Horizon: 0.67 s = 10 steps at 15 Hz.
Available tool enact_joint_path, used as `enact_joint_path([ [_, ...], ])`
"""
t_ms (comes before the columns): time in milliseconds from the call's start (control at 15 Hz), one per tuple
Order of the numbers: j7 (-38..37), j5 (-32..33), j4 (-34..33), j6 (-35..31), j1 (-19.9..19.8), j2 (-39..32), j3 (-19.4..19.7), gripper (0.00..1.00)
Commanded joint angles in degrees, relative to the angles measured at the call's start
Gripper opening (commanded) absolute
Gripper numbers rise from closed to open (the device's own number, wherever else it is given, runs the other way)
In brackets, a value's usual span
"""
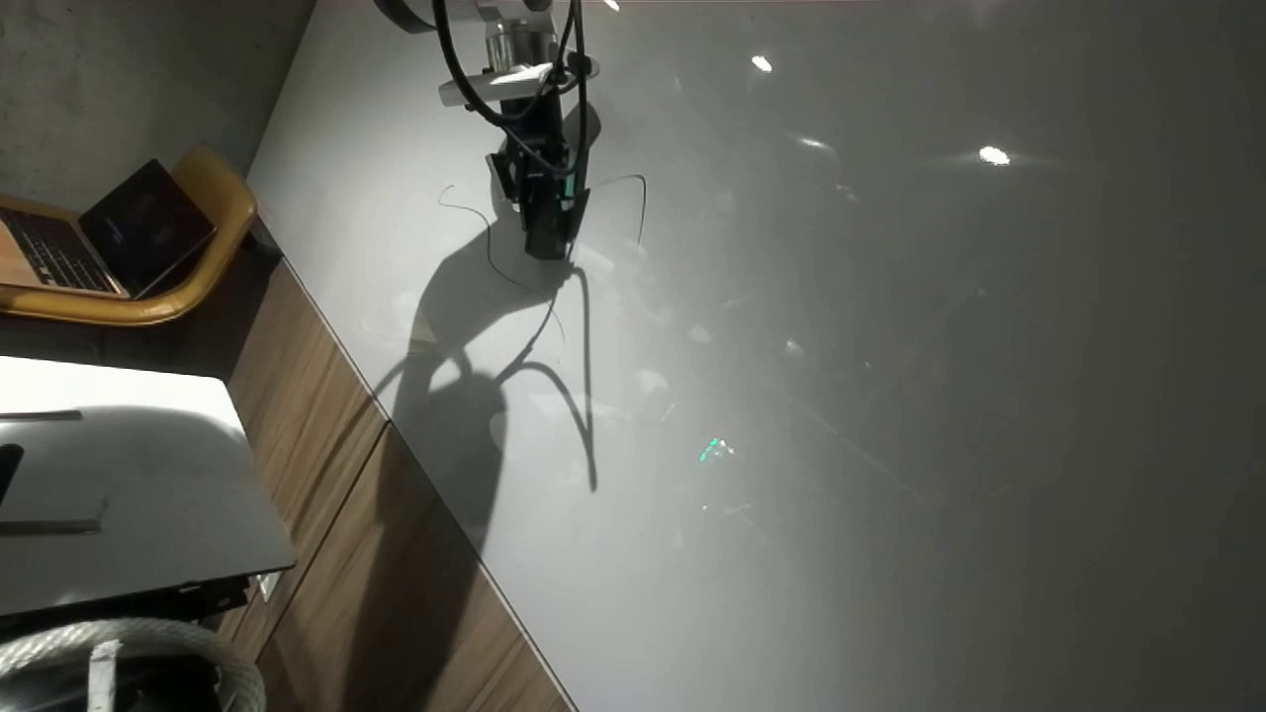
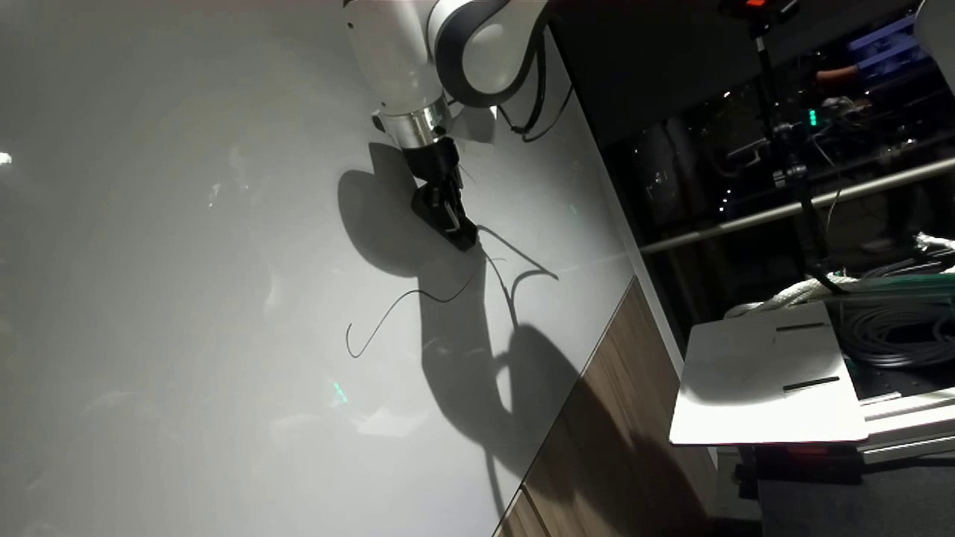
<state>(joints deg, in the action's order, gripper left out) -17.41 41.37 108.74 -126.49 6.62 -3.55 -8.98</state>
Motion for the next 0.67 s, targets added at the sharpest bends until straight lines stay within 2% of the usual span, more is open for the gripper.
enact_joint_path([
  [0,0.7,0.1,-10.5,1.1,3.2,-7.4,-0.9,0.3],
  [267,1.3,1.3,-14.3,5.8,5.5,-9.0,-0.8,0.3],
  [400,2.3,1.9,-14.6,7.8,5.3,-8.3,0.1,0.3],
  [600,4.1,1.9,-11.5,8.6,3.3,-3.8,1.9,0.3],
])
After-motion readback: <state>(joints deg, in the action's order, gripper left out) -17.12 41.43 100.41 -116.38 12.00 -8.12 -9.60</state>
